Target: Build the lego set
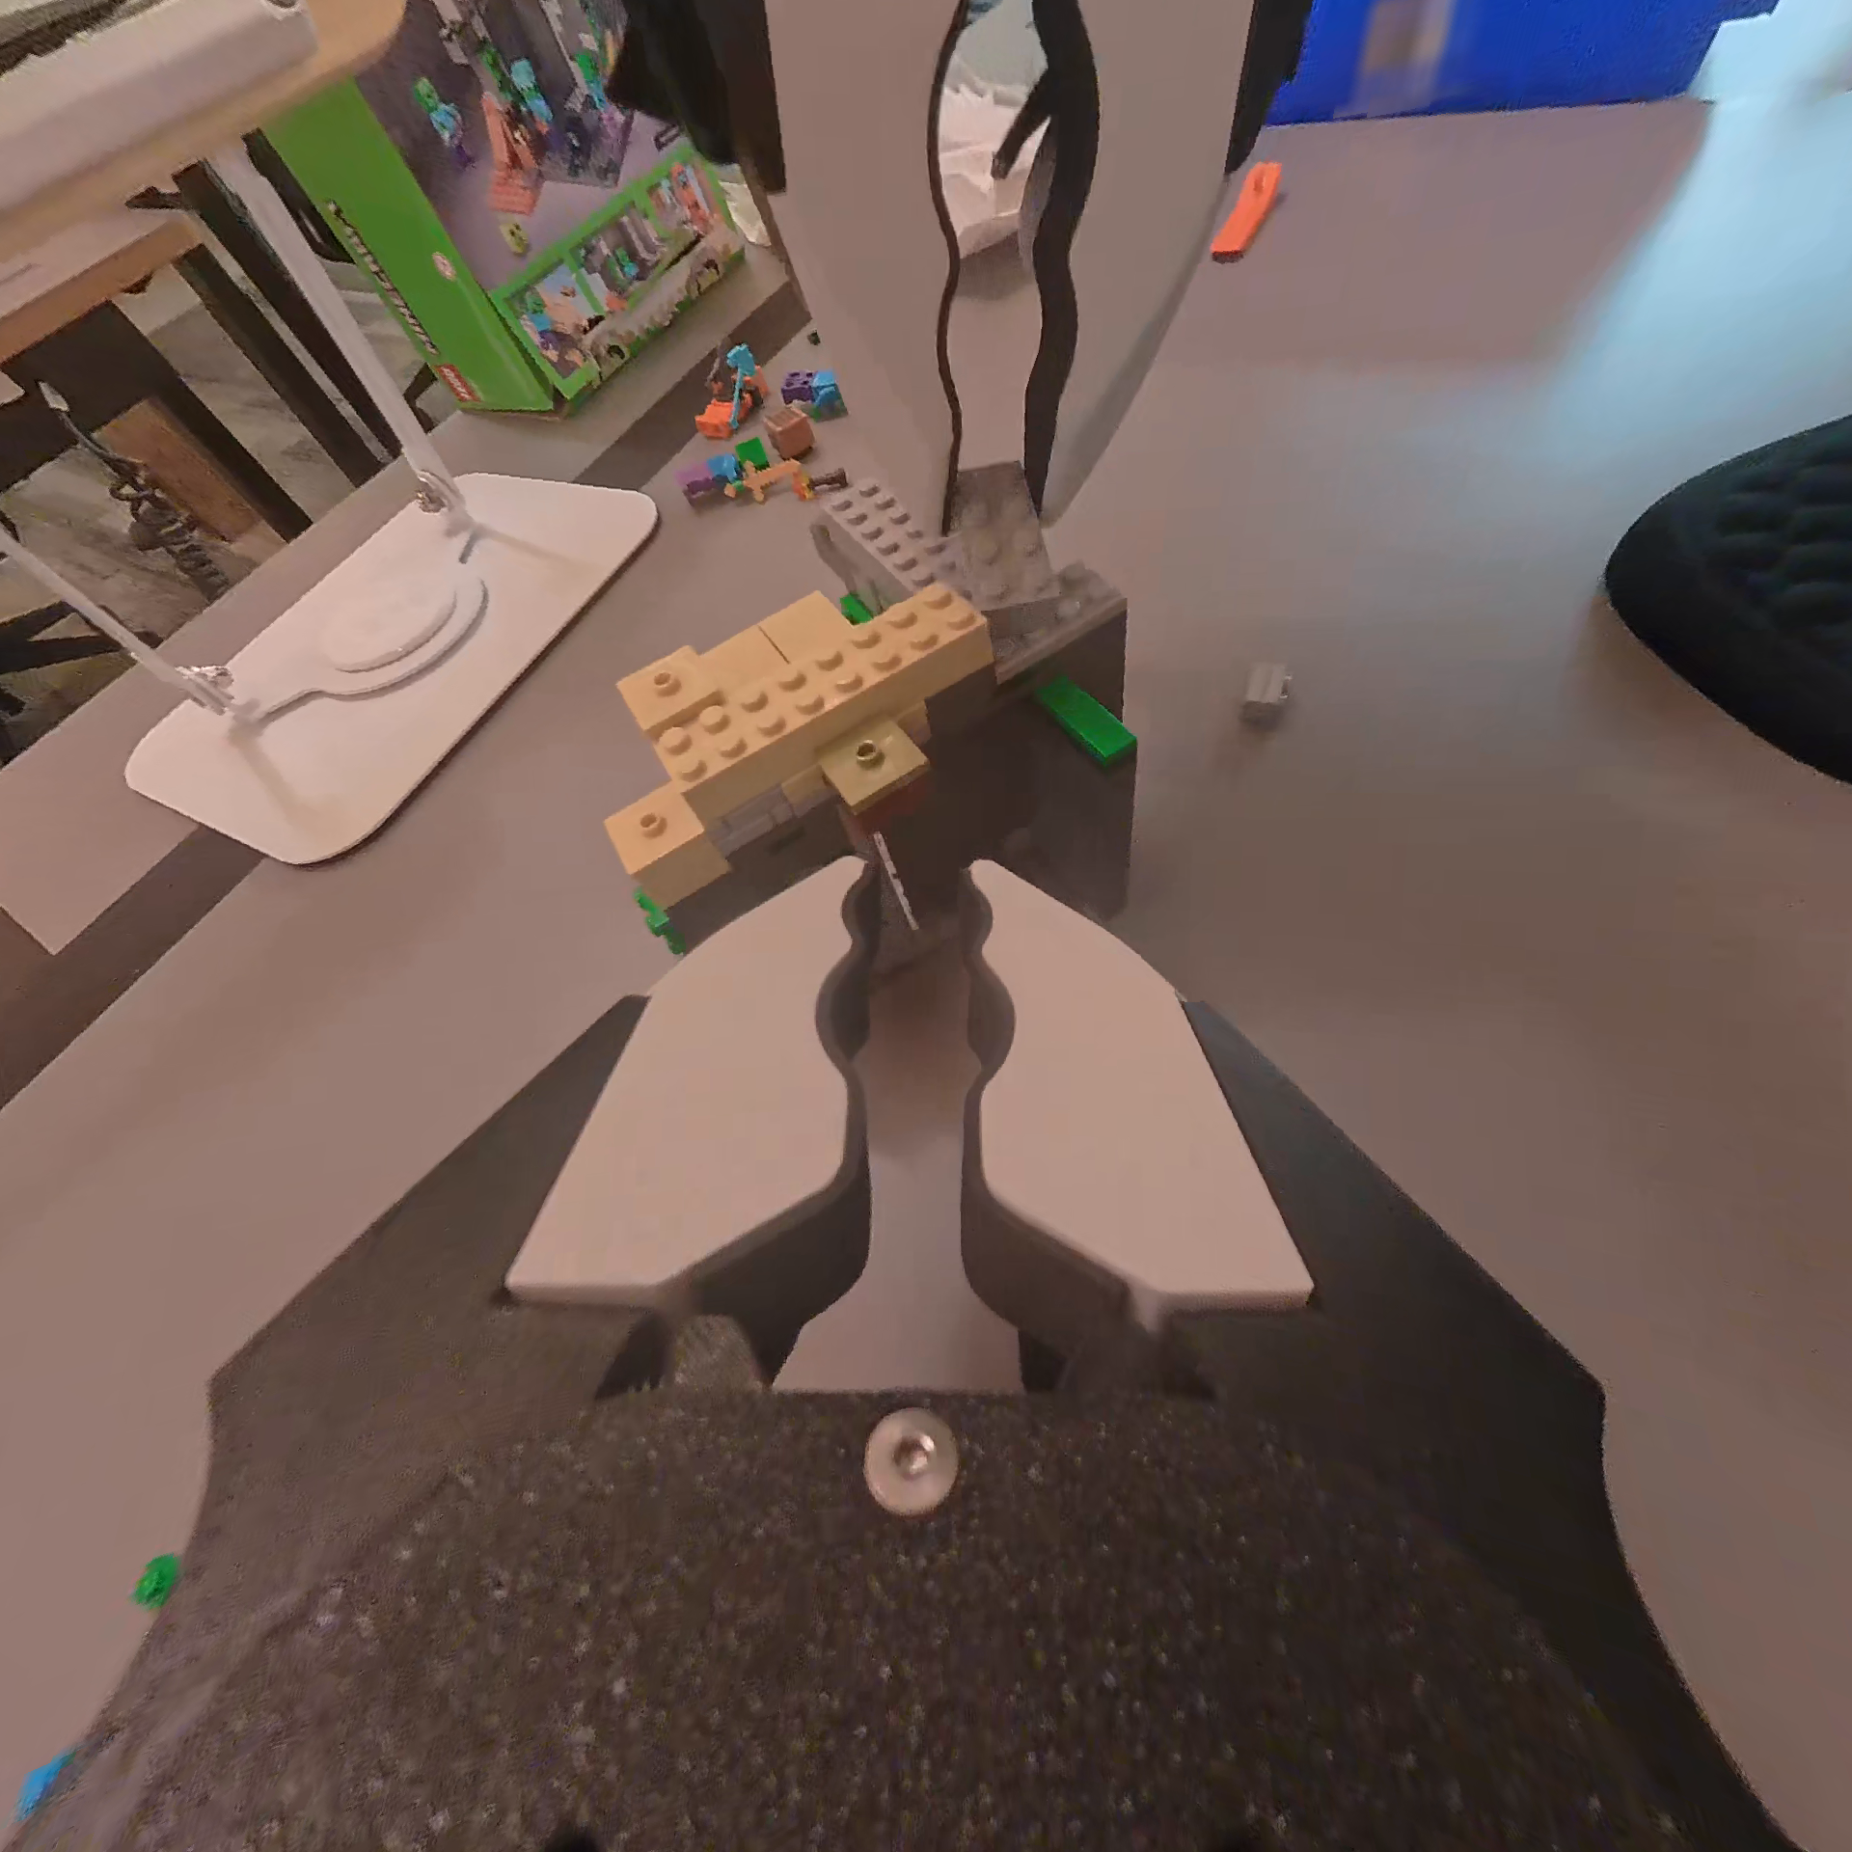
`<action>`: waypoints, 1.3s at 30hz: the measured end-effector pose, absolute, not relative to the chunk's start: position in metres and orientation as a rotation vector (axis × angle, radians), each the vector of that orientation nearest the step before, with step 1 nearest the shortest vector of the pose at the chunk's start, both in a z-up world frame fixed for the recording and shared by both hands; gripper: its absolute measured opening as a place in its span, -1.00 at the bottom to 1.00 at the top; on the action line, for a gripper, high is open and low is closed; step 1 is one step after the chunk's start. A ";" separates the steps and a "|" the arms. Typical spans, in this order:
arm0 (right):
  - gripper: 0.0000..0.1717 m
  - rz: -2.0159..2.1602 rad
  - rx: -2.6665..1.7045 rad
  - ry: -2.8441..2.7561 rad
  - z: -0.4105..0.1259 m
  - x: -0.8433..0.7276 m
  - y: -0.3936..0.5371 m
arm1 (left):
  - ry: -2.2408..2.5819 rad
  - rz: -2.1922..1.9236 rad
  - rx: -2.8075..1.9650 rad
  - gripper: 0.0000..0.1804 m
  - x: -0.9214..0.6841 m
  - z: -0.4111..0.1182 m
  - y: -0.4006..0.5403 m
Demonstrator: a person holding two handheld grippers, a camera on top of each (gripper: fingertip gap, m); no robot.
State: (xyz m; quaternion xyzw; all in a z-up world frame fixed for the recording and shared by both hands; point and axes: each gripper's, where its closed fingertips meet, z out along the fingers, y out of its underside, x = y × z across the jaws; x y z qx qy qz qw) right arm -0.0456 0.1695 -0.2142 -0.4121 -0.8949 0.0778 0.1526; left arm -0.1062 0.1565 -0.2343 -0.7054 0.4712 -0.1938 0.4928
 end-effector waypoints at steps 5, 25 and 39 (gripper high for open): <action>-0.81 0.255 -1.167 -2.610 -0.218 -0.046 0.171 | 1.127 -0.481 -1.714 -0.85 -0.109 -0.233 0.159; -0.79 0.279 -1.148 -2.631 -0.220 -0.051 0.172 | 1.142 -0.484 -1.722 -0.86 -0.110 -0.236 0.158; -0.74 0.281 -1.192 -2.602 -0.218 -0.054 0.174 | 1.156 -0.476 -1.717 -0.87 -0.110 -0.237 0.156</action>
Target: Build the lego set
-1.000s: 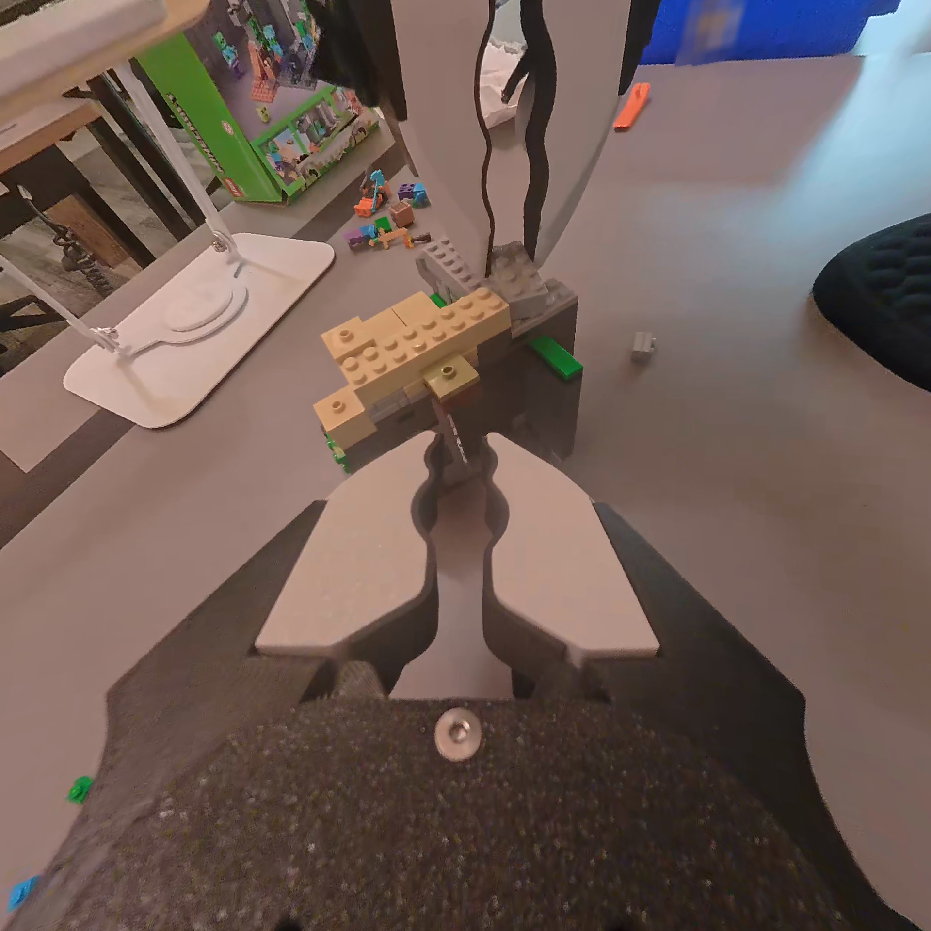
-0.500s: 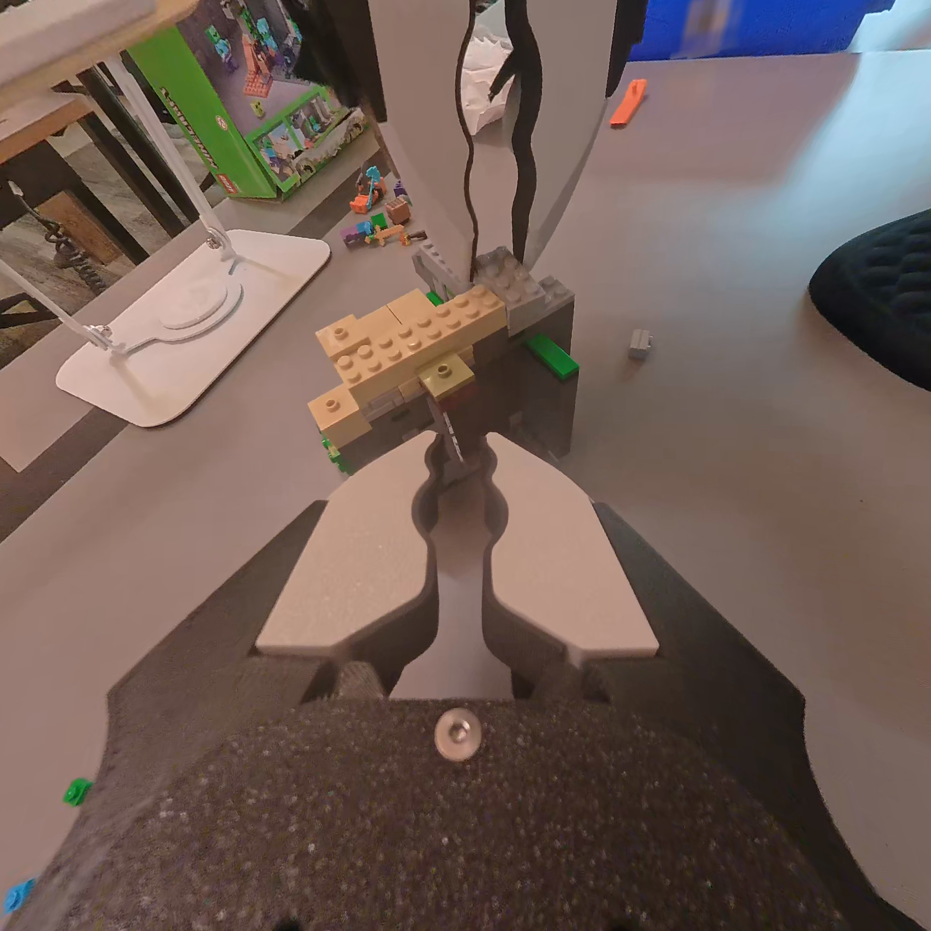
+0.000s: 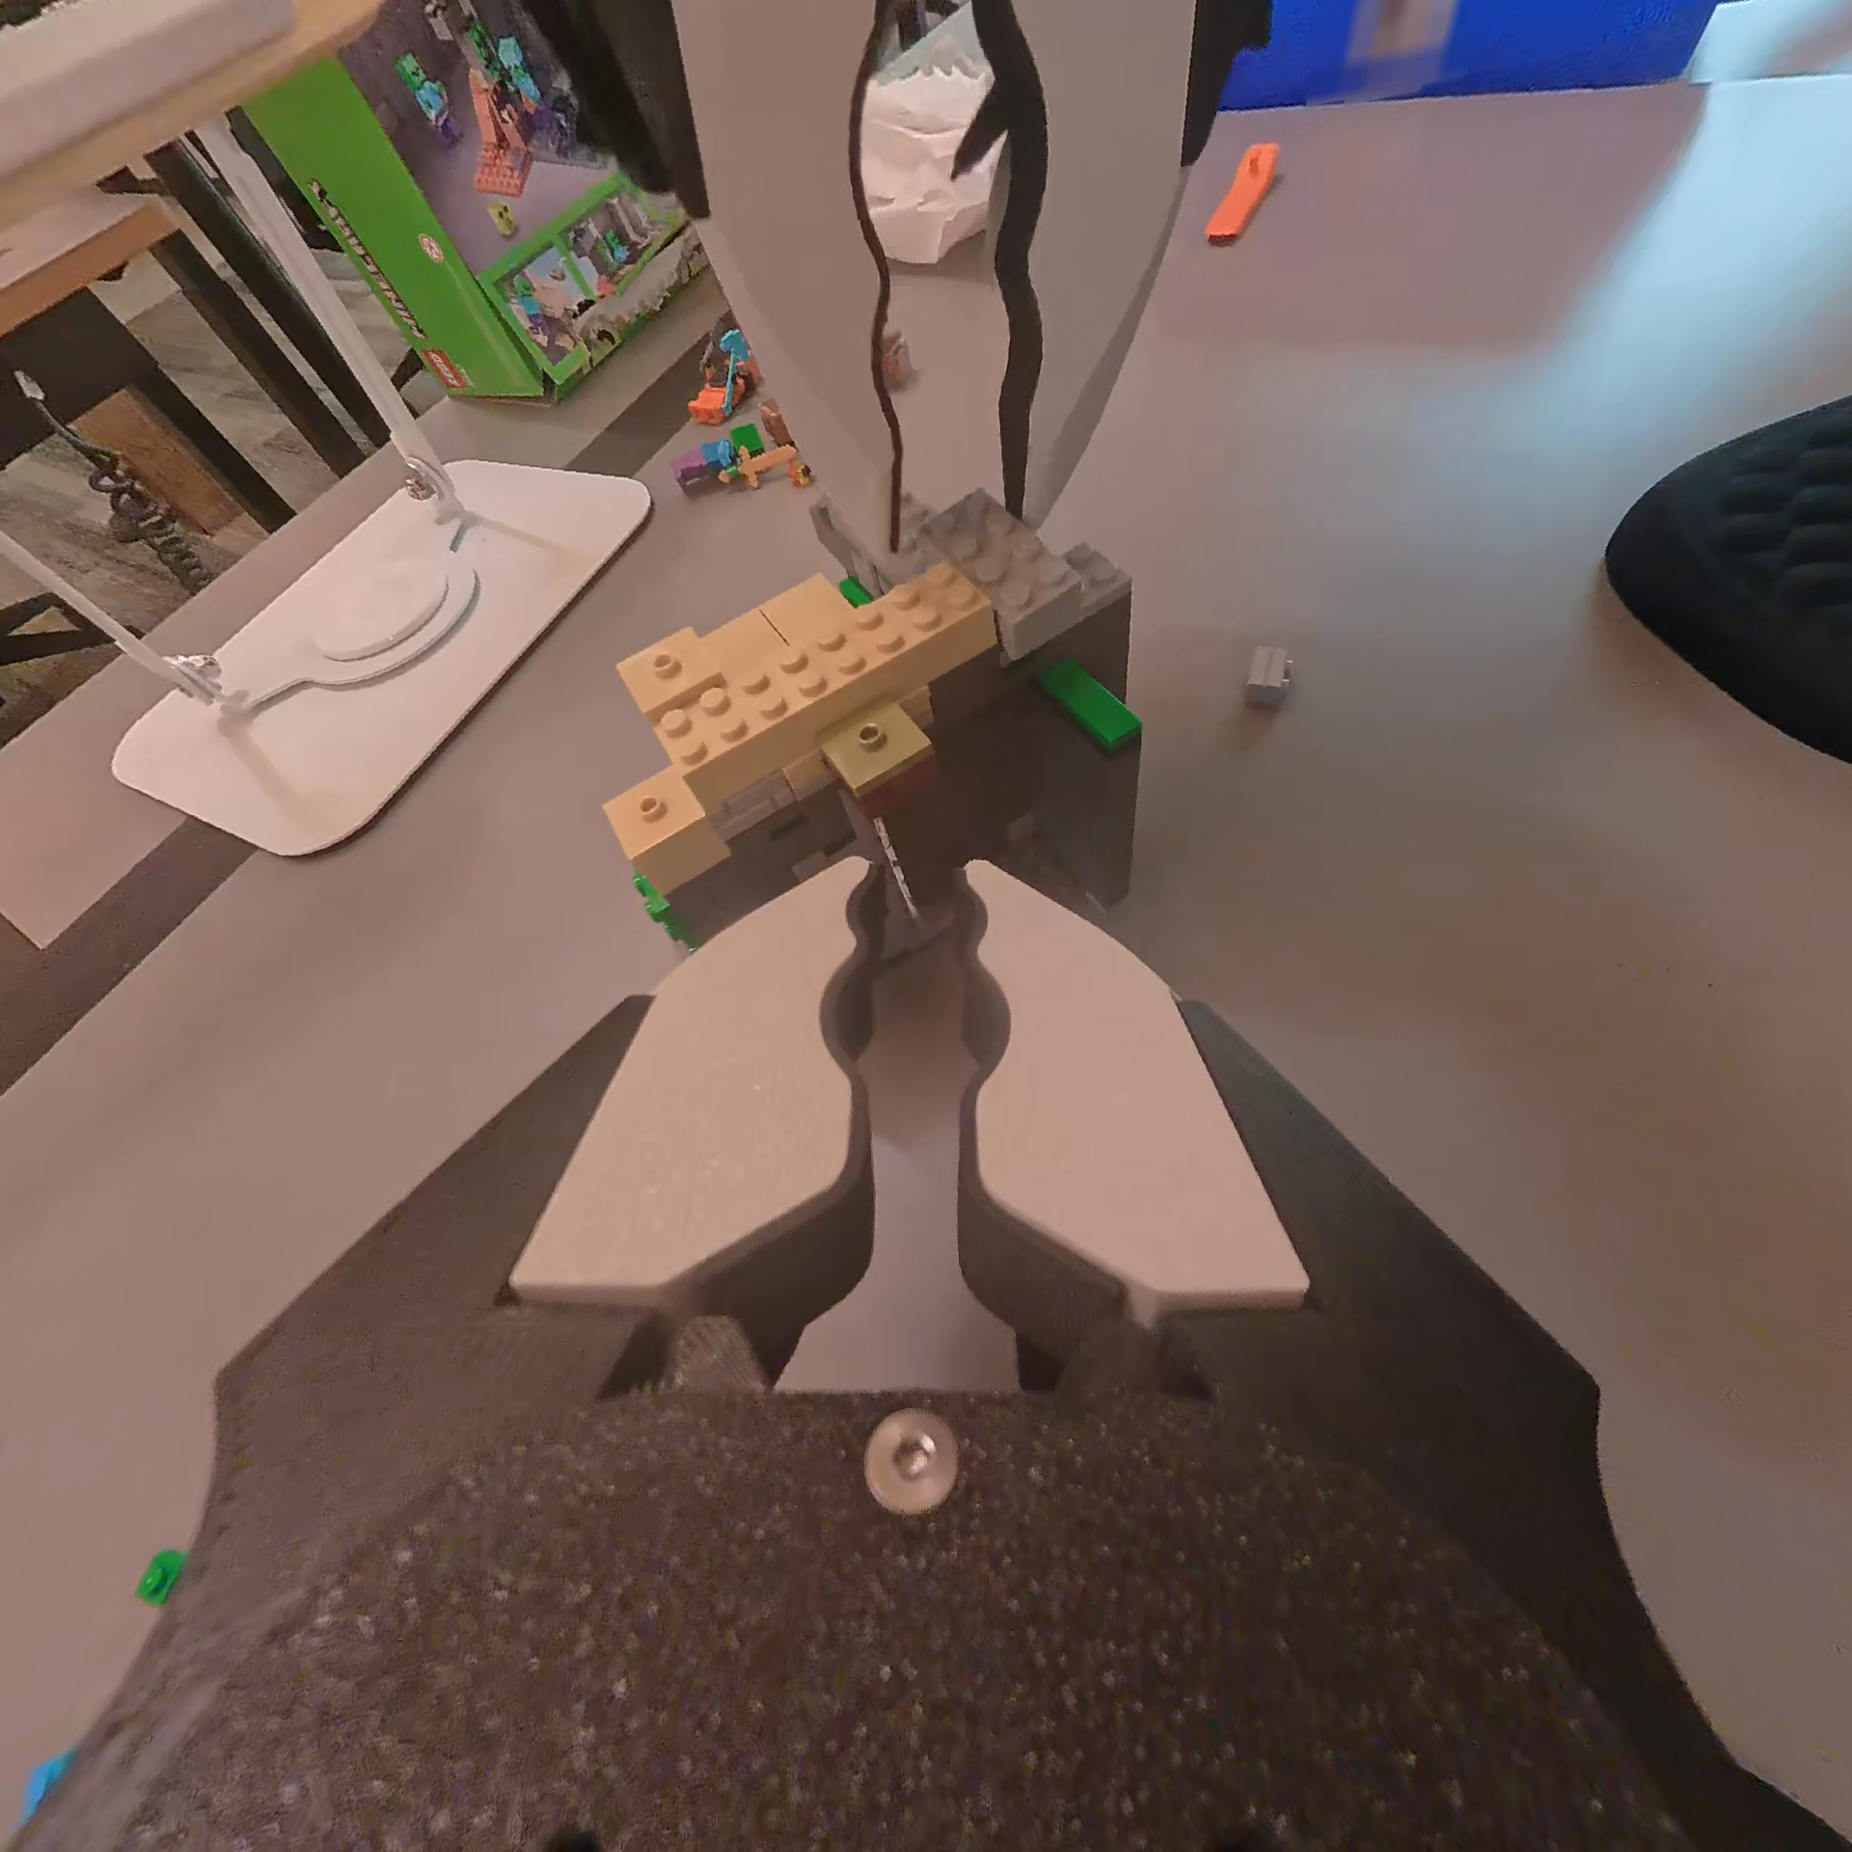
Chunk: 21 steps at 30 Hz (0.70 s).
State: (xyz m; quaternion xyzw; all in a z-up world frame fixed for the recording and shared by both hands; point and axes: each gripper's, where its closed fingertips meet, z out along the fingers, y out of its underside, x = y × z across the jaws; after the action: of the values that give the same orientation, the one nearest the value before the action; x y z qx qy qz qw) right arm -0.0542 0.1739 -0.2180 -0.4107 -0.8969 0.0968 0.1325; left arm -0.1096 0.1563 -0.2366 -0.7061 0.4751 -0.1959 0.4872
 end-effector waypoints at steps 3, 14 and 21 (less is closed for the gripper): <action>-0.70 0.303 -1.242 -2.534 -0.209 -0.054 0.176 | 1.157 -0.477 -1.714 -0.87 -0.109 -0.236 0.156; -0.72 0.358 -1.314 -2.402 -0.210 -0.059 0.162 | 1.140 -0.441 -1.711 -0.86 -0.112 -0.234 0.159; -0.63 0.328 -1.483 -2.312 -0.212 -0.058 0.163 | 1.024 -0.390 -1.709 -0.75 -0.143 -0.229 0.186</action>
State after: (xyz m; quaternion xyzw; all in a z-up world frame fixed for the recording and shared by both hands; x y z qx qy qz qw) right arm -0.0585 0.1635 -0.2121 -0.5266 -0.8211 0.1166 0.1865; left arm -0.1431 0.1857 -0.2285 -0.7151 0.4285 -0.1631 0.5277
